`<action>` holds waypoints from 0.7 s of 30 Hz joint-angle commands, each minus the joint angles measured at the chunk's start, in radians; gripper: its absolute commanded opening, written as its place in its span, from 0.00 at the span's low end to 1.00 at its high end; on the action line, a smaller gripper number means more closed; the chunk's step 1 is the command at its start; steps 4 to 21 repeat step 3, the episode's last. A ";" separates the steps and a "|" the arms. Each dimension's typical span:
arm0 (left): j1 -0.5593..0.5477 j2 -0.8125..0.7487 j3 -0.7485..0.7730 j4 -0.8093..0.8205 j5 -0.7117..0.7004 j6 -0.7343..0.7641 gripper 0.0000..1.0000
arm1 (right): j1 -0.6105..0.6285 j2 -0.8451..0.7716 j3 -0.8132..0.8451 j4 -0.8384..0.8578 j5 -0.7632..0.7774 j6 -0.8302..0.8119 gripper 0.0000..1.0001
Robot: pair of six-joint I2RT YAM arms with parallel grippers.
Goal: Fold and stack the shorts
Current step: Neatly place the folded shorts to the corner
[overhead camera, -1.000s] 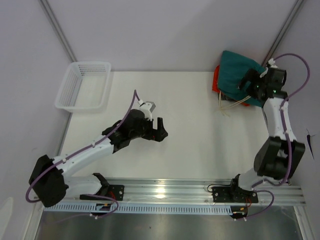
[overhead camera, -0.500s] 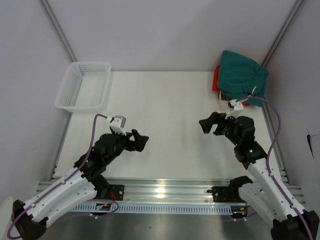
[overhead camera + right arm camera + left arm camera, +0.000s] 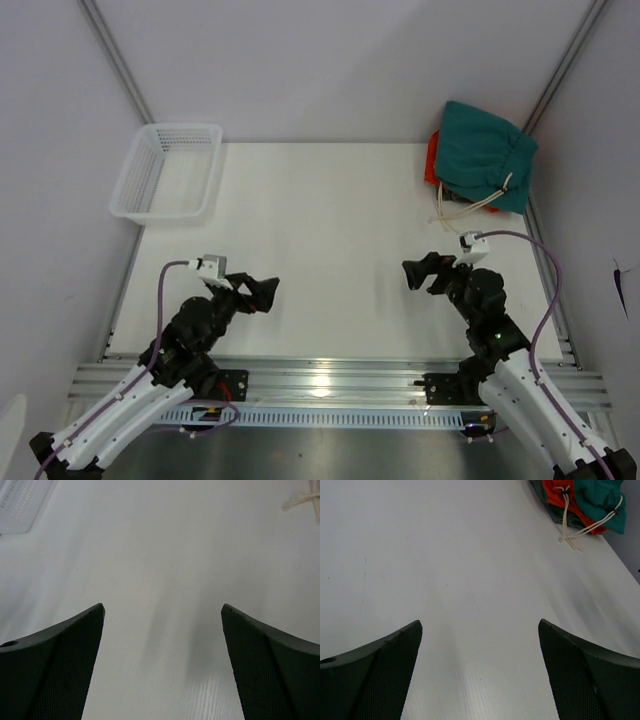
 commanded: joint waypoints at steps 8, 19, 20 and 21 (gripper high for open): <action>-0.003 0.007 0.011 0.018 -0.028 0.027 0.99 | 0.007 0.035 0.003 0.064 0.051 0.010 0.99; -0.003 0.007 0.011 0.018 -0.028 0.027 0.99 | 0.007 0.035 0.003 0.064 0.051 0.010 0.99; -0.003 0.007 0.011 0.018 -0.028 0.027 0.99 | 0.007 0.035 0.003 0.064 0.051 0.010 0.99; -0.003 0.007 0.011 0.018 -0.028 0.027 0.99 | 0.007 0.035 0.003 0.064 0.051 0.010 0.99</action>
